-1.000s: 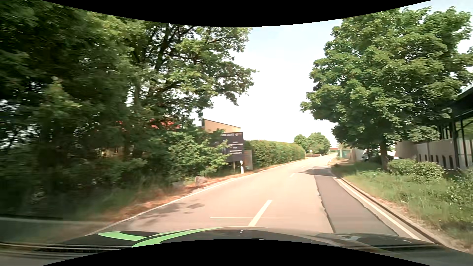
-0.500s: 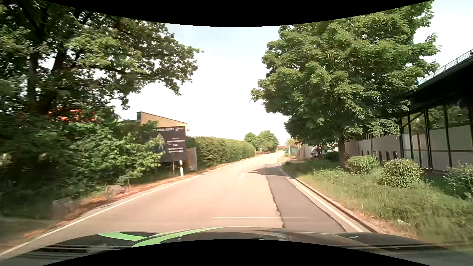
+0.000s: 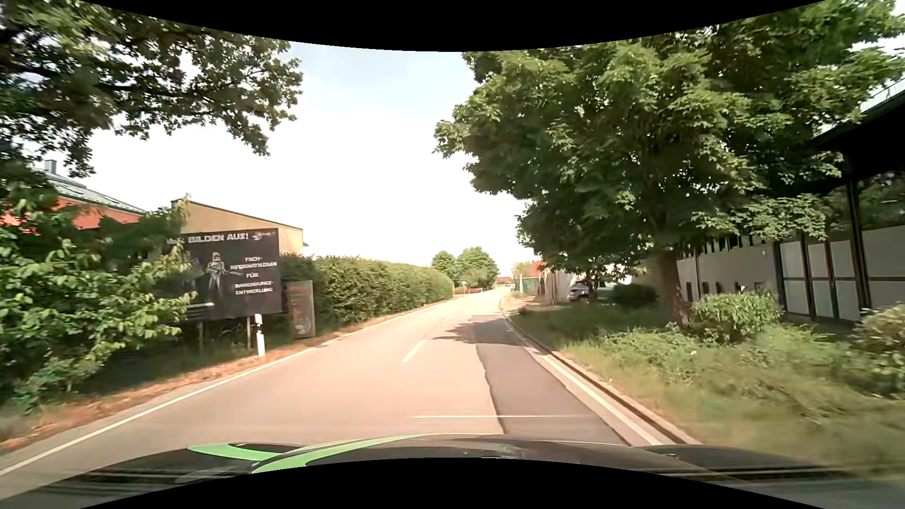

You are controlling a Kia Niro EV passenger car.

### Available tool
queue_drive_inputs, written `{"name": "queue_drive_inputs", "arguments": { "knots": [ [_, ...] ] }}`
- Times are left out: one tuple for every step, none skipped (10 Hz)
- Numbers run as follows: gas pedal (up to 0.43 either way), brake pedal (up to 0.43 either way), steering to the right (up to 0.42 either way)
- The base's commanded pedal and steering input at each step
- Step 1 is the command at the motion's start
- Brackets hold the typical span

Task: Follow the waypoints while adhering to traffic rules and regulations

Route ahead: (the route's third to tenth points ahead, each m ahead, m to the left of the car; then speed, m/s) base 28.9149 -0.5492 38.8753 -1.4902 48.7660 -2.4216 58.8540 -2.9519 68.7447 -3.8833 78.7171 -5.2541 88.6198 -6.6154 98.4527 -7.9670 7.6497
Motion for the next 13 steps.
{"name": "queue_drive_inputs", "arguments": {
  "knots": [
    [0.409, 0.0, 0.01],
    [0.409, 0.0, 0.01],
    [0.409, 0.0, 0.01],
    [0.409, 0.0, 0.01],
    [0.409, 0.0, 0.009],
    [0.409, 0.0, 0.008],
    [0.398, 0.0, 0.005],
    [0.398, 0.0, 0.005],
    [0.39, 0.0, 0.008],
    [0.378, 0.0, 0.008],
    [0.378, 0.0, 0.011],
    [0.331, 0.0, 0.014],
    [0.319, 0.0, 0.016]
  ]
}}
